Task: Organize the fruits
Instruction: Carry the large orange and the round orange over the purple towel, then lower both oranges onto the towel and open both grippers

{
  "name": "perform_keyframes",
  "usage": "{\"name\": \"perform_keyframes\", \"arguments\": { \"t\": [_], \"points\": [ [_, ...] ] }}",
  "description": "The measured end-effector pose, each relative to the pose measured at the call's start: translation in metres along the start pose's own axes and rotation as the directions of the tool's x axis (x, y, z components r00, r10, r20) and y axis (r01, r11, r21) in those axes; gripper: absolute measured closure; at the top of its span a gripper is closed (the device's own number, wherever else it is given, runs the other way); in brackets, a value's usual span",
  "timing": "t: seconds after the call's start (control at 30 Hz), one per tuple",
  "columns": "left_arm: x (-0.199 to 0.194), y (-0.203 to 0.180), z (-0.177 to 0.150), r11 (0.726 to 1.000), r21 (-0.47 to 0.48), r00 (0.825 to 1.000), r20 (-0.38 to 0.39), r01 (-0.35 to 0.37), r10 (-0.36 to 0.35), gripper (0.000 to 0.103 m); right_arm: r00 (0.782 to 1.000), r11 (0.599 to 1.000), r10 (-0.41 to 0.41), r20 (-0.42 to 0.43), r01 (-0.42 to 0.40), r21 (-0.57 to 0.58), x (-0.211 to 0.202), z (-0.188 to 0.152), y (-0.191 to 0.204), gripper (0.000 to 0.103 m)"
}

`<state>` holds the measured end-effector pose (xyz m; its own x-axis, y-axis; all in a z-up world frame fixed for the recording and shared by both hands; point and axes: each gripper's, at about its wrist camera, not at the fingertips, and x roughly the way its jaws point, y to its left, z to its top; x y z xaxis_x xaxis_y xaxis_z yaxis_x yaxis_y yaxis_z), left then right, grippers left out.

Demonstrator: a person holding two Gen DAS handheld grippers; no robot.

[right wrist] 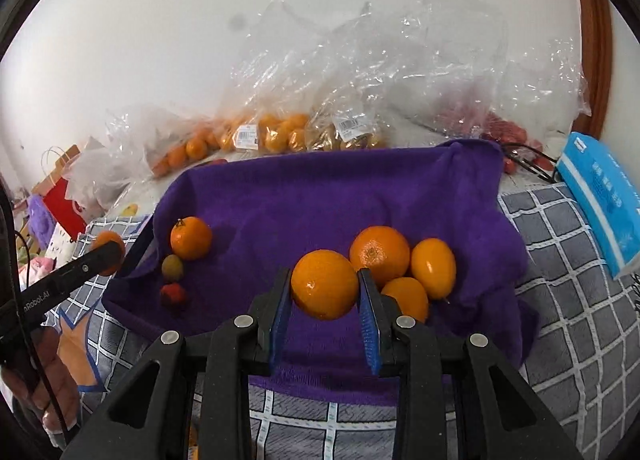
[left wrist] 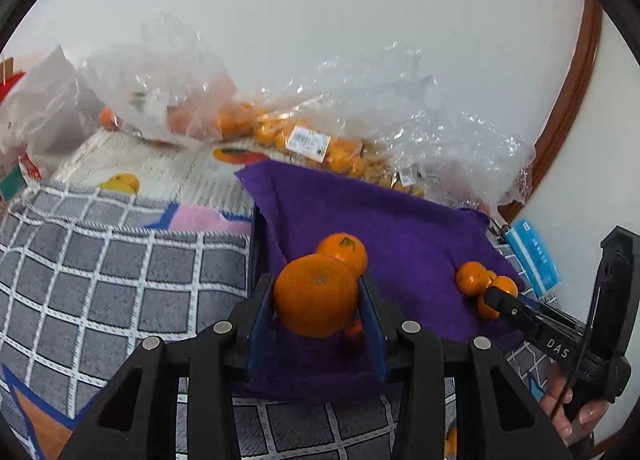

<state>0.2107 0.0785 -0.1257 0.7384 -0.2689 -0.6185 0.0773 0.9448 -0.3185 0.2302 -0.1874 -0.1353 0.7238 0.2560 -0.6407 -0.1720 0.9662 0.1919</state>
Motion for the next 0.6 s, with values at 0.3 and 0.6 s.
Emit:
{"name": "perform_keyframes", "arguments": {
  "t": [0.3, 0.6],
  "points": [
    [0.017, -0.008, -0.011, 0.999, 0.035, 0.998, -0.066, -0.014, 0.017, 0.064, 0.997, 0.998, 0.040, -0.070, -0.037, 0.041, 0.018, -0.008, -0.006, 0.071],
    [0.020, -0.009, -0.012, 0.999, 0.048, 0.997, -0.066, -0.024, 0.027, 0.064, 0.997, 0.999, 0.020, -0.072, -0.017, 0.034, 0.021, -0.012, -0.007, 0.071]
  ]
}}
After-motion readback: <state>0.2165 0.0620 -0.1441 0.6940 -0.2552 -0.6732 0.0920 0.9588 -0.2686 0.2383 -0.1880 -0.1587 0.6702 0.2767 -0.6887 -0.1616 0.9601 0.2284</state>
